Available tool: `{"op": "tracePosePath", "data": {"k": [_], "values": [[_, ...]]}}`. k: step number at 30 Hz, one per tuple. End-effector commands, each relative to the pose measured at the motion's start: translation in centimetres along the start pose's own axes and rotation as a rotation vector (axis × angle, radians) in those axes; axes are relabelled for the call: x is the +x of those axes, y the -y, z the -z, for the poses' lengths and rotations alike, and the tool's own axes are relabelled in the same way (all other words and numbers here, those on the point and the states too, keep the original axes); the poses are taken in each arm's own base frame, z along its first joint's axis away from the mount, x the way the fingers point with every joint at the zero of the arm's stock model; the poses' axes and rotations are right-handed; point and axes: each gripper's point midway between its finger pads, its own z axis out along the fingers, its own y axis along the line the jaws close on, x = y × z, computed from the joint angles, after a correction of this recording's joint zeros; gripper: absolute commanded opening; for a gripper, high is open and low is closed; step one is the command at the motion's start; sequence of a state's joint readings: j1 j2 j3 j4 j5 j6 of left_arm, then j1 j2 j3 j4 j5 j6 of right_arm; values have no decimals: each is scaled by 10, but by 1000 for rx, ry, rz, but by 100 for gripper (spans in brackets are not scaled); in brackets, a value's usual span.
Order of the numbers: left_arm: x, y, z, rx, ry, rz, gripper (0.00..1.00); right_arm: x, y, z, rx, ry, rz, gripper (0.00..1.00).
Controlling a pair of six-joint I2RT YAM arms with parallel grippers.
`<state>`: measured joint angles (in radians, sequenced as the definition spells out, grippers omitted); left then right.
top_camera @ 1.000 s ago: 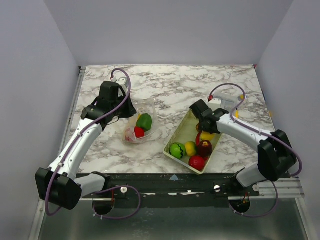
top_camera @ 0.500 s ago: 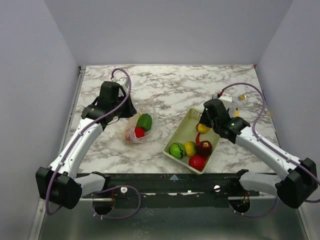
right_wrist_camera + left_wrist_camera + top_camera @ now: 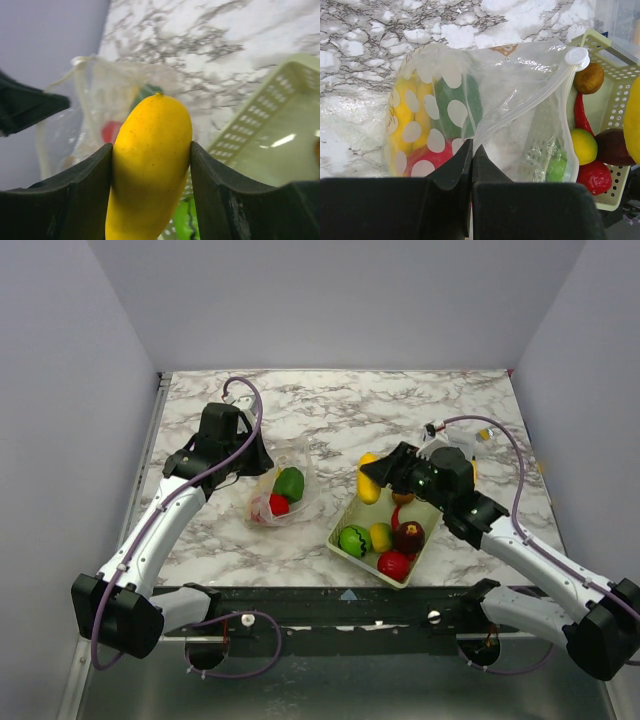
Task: Place the food in the zip-top bag and seal the zipper
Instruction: Pick up the fake fruit from the bin, then place the fake fruit in the zipper food storage bag.
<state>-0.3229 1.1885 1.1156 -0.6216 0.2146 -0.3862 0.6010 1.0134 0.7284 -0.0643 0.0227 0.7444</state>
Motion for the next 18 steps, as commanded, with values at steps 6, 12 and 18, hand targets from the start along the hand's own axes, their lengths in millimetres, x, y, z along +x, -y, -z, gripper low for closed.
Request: {"op": "tracePosePath", "data": {"k": [6,12,18], "values": [[-1,4,2,26,15,-4,0,-4,-141,26,-555,8,-110,0],[-1,5,3,26,18,-4,0,21,-177,0,-534,-62,-93,0],[-2,4,5,22,26,-6,0,36,-175,-45,-331,-98,-115,0]]}}
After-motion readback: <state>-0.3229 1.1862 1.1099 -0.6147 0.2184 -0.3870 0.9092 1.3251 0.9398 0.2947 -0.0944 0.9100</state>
